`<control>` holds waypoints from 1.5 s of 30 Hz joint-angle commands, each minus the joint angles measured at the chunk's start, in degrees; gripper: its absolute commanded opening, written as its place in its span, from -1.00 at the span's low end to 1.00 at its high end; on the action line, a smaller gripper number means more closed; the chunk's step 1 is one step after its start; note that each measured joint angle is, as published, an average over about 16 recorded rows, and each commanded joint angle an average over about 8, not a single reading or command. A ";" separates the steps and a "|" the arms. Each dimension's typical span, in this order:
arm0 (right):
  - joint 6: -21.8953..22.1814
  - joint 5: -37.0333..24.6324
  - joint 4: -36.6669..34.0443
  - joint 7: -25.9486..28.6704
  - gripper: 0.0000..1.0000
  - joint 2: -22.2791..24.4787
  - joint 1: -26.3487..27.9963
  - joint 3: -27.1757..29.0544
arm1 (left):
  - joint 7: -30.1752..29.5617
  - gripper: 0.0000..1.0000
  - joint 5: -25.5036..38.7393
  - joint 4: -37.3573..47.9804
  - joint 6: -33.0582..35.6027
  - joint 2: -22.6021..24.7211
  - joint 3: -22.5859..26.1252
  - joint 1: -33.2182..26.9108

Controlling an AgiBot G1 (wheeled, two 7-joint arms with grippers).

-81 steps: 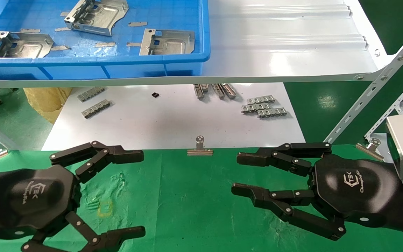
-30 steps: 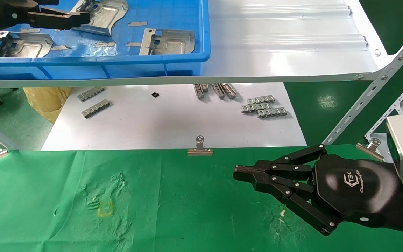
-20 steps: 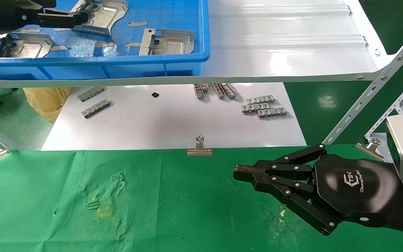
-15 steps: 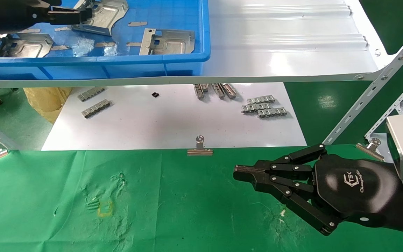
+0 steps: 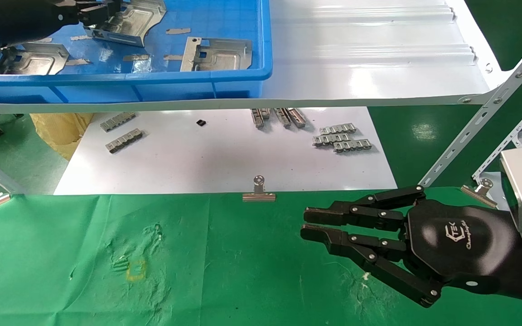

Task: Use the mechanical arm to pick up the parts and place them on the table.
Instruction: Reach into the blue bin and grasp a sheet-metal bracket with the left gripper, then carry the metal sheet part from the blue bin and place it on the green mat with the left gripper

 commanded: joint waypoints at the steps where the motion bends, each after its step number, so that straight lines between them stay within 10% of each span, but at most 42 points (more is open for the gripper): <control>1: 0.00 0.00 0.00 0.00 1.00 0.00 0.00 0.00 | 0.06 -1.00 -0.15 0.28 -0.20 0.18 -0.11 0.04; 20: 0.00 0.00 0.00 0.00 1.00 0.00 0.00 0.00 | 0.13 -1.00 -1.51 -1.03 4.43 -0.45 -1.02 -2.36; 35: 0.00 0.00 0.00 0.00 1.00 0.00 0.00 0.00 | 5.69 -1.00 -6.99 -6.37 41.20 -6.12 -3.65 -1.99; 45: 0.00 0.00 0.00 0.00 1.00 0.00 0.00 0.00 | 7.48 -1.00 -13.14 -20.12 46.71 -11.24 -0.78 5.22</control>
